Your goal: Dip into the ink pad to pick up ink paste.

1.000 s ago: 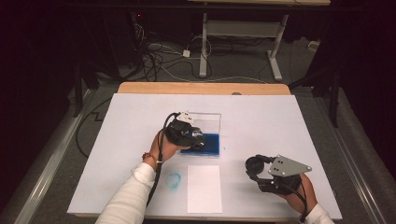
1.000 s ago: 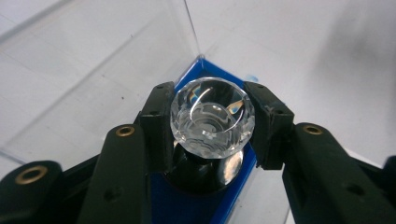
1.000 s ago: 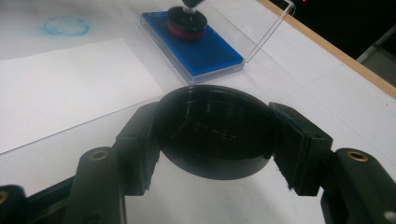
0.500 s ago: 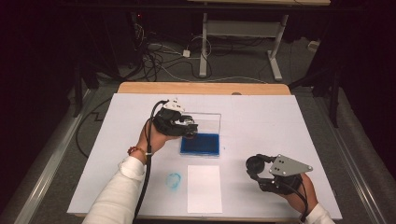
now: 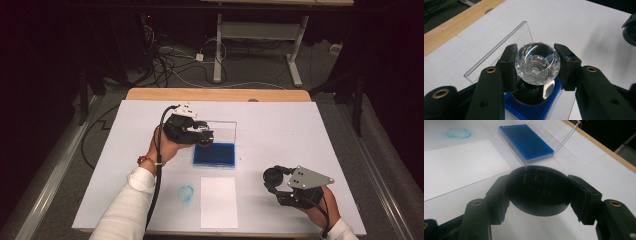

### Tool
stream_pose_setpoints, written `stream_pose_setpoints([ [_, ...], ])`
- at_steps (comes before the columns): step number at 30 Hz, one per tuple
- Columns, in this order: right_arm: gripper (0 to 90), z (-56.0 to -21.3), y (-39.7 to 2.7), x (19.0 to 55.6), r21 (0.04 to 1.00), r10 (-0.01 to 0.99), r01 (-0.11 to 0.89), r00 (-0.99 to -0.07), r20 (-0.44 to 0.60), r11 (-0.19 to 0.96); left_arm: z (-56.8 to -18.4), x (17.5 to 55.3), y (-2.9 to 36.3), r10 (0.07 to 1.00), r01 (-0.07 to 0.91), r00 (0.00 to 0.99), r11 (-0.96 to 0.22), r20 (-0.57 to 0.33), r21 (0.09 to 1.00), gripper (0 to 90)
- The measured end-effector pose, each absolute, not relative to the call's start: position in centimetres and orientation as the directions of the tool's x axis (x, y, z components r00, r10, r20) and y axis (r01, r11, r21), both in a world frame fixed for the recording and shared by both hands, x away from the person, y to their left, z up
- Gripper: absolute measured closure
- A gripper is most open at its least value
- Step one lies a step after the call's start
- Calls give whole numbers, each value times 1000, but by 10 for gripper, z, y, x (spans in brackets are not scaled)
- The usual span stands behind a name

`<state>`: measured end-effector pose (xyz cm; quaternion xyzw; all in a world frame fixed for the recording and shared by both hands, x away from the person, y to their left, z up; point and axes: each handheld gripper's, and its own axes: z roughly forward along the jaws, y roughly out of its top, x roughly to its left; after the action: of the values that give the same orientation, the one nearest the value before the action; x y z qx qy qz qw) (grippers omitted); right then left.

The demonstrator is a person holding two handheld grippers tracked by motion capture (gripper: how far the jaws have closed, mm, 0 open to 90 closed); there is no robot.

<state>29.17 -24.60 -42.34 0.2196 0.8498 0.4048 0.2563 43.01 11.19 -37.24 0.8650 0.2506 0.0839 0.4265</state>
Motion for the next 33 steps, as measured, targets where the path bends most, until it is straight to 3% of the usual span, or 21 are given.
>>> stream_pose_setpoints([
  [12, 384, -425, -246, 293, 792, 576, 165, -773, -266, 587, -419, 438, 104, 514, 420, 849, -523, -118, 742, 545],
  [33, 384, -427, -245, 293, 780, 576, 168, -768, -279, 602, -439, 437, 105, 524, 448, 836, -485, -161, 751, 545],
])
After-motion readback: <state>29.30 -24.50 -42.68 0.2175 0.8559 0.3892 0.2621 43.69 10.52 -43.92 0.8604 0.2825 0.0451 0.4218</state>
